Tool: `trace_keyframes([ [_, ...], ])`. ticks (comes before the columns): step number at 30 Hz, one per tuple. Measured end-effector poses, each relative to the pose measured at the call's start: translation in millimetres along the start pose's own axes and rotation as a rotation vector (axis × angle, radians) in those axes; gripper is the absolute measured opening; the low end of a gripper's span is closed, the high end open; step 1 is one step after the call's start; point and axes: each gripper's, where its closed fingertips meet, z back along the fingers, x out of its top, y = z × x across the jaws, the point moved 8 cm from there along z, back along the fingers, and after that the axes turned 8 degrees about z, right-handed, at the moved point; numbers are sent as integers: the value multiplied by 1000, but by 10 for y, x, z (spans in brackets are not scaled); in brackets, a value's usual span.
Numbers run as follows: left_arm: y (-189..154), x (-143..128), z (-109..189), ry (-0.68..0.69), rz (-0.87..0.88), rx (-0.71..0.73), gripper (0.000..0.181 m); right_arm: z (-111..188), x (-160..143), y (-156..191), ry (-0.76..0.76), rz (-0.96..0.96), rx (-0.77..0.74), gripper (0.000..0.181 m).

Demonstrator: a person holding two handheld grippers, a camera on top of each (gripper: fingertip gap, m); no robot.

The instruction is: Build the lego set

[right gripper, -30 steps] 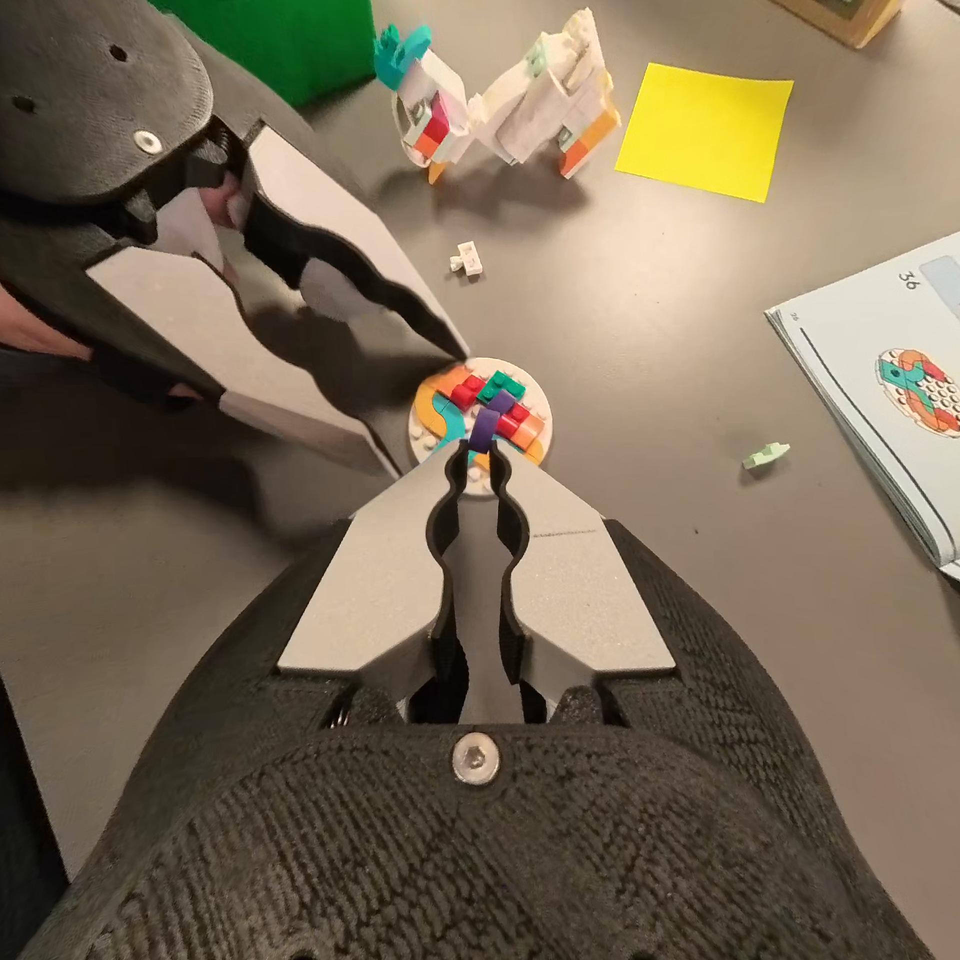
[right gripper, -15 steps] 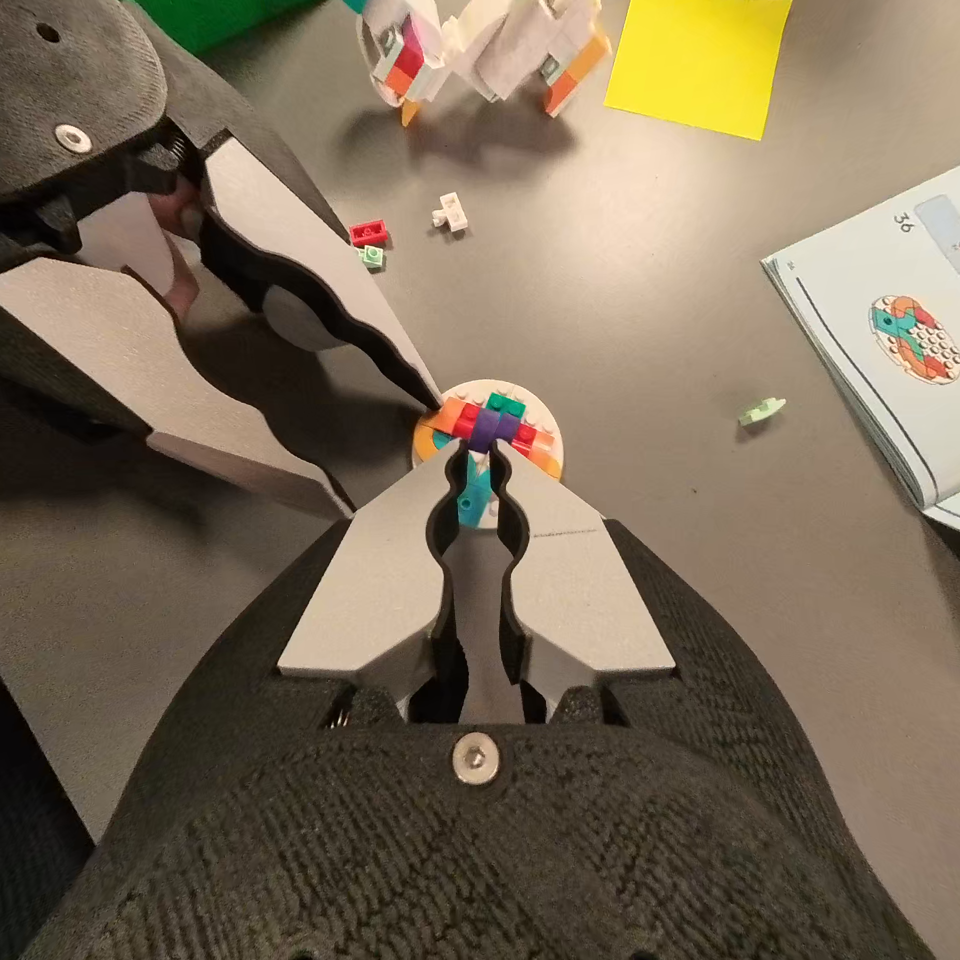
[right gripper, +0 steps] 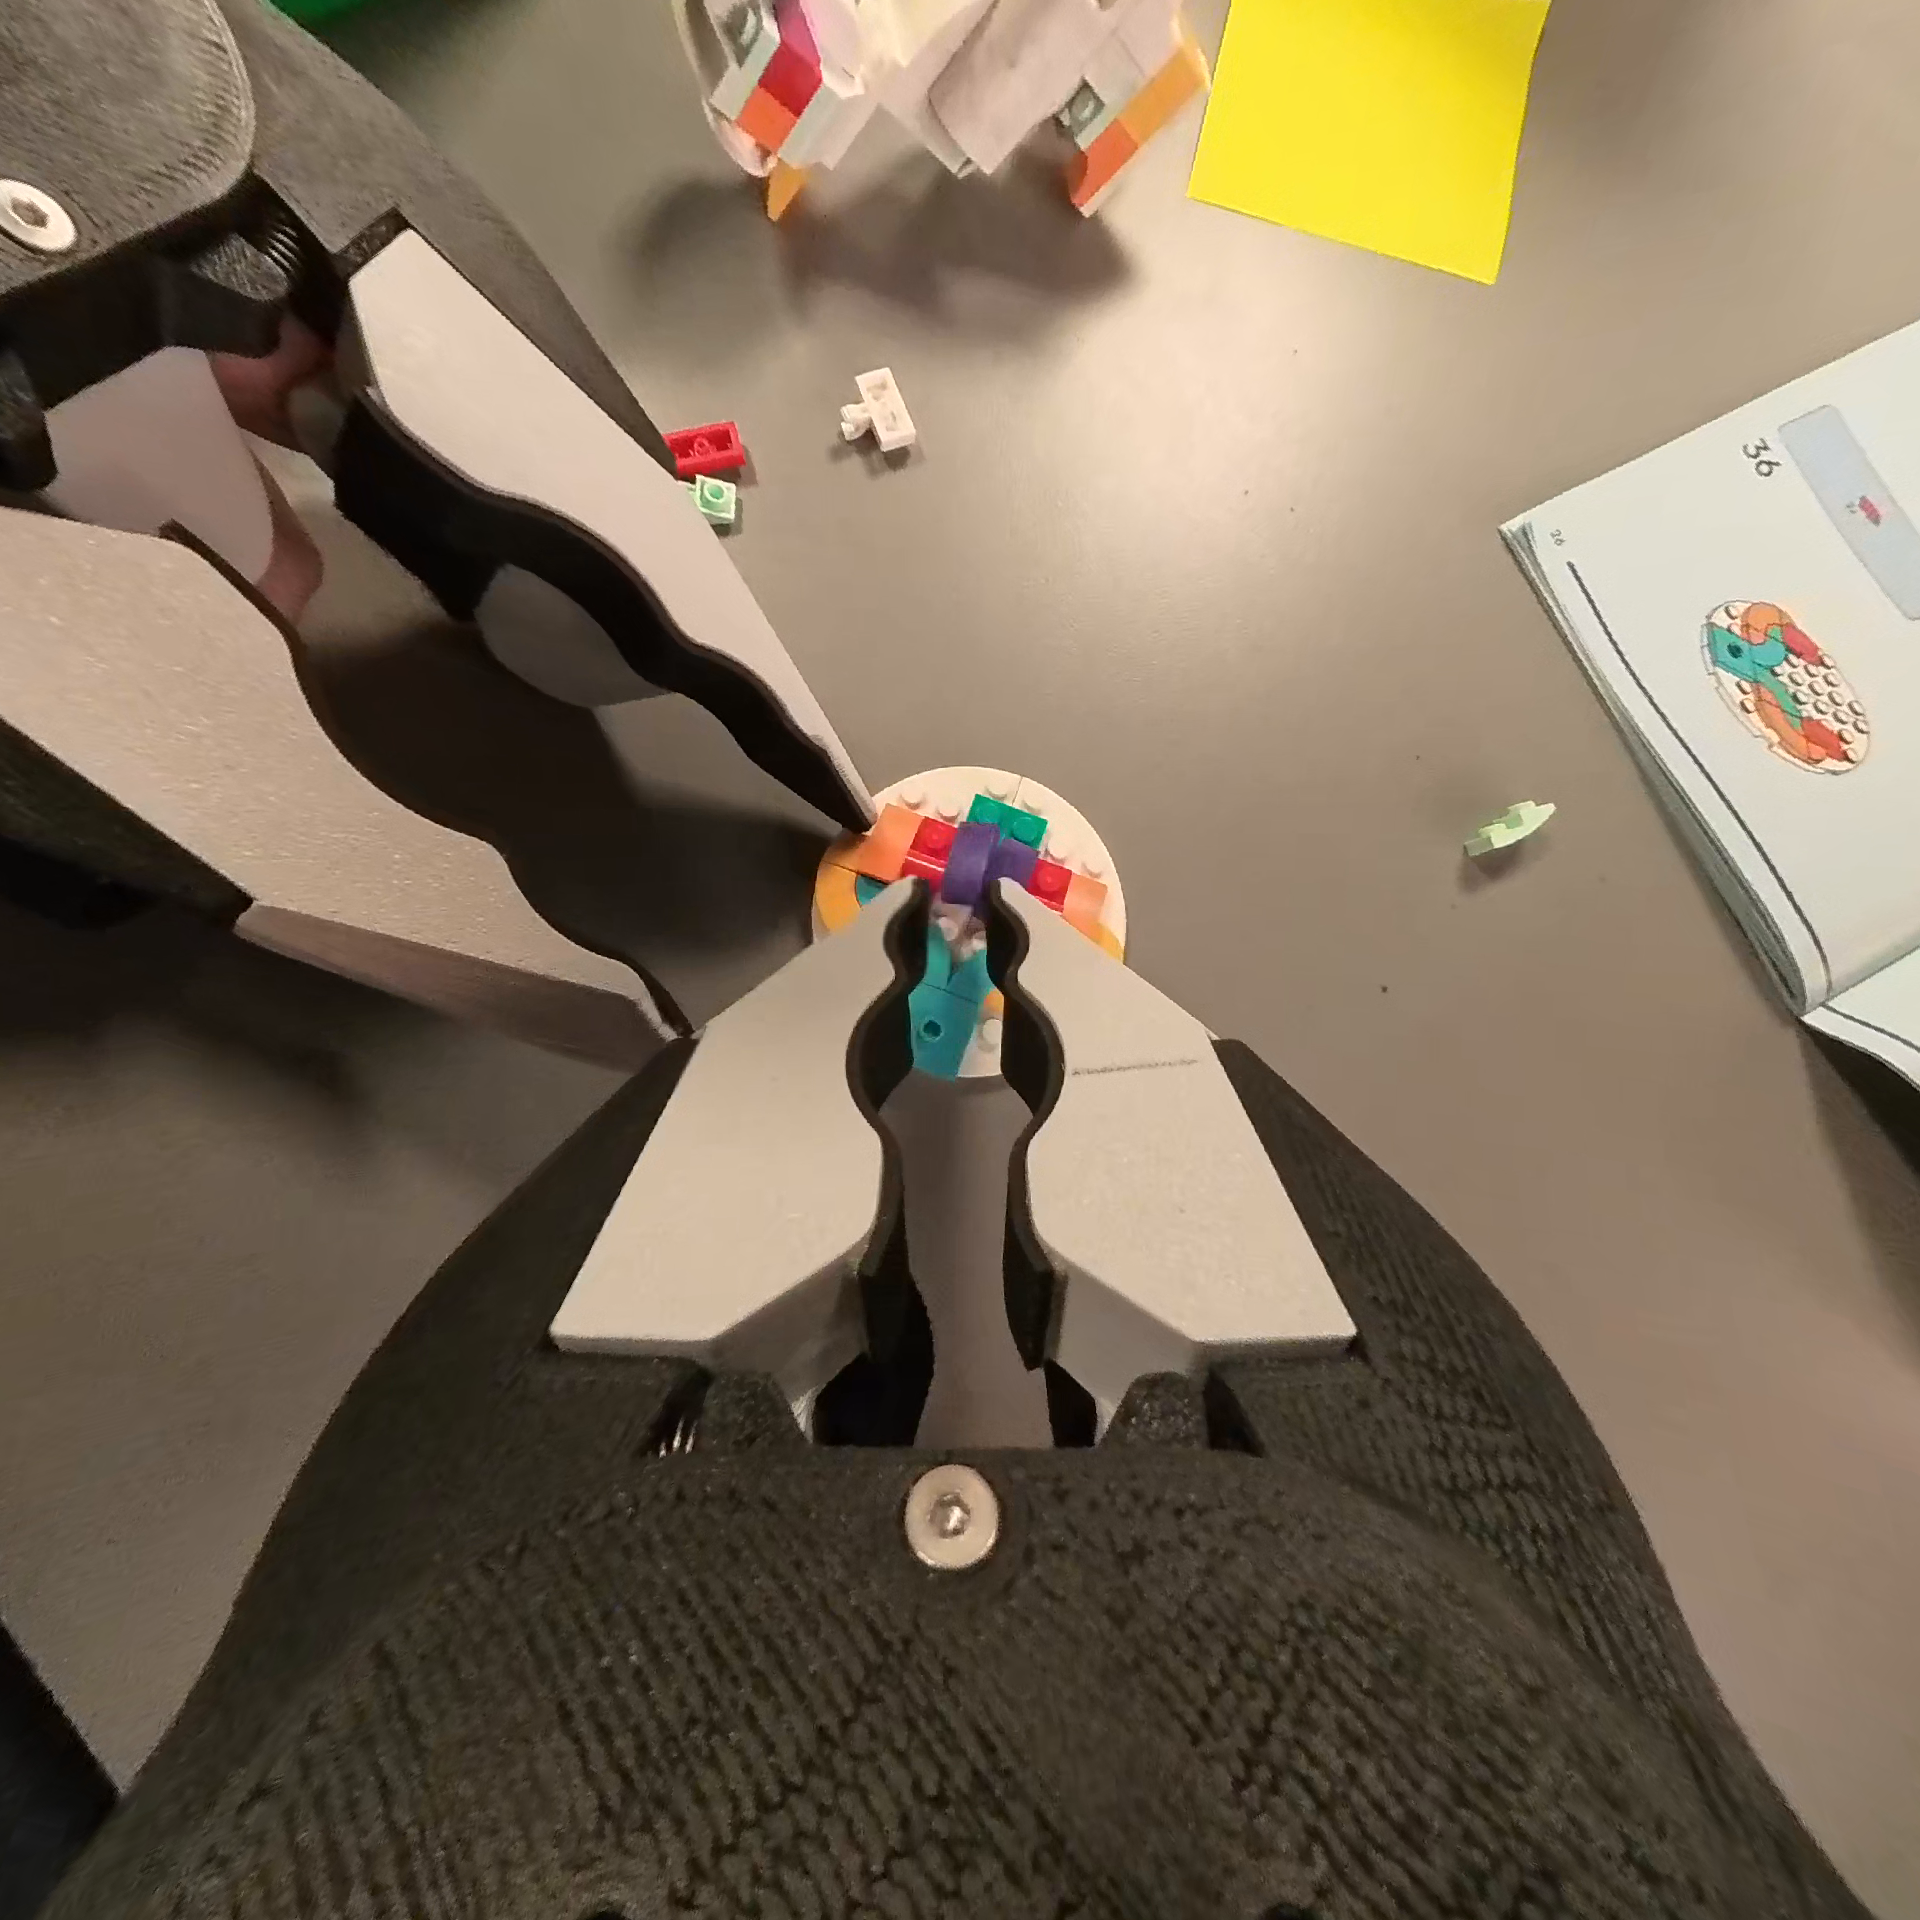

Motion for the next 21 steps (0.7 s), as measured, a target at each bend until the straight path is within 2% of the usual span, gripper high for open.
trace_keyframes([
  [7, 10, 0, 16, -7, 20, -17, 54, 128, -36, -58, -44, 19, -7, 23],
  [11, 34, -2, 39, -12, 27, -10, 55, 289, -126, -213, -198, 99, 90, 66],
  [14, 43, 10, 60, -31, 13, 9, 55, 261, -228, -289, -273, 147, 229, 85],
  [17, 55, 38, 97, -75, -2, 30, 54, 110, -281, -307, -264, 209, 312, 87],
  [21, 79, 74, 192, -168, 0, 49, 53, -74, -258, -324, -252, 279, 362, 79],
])
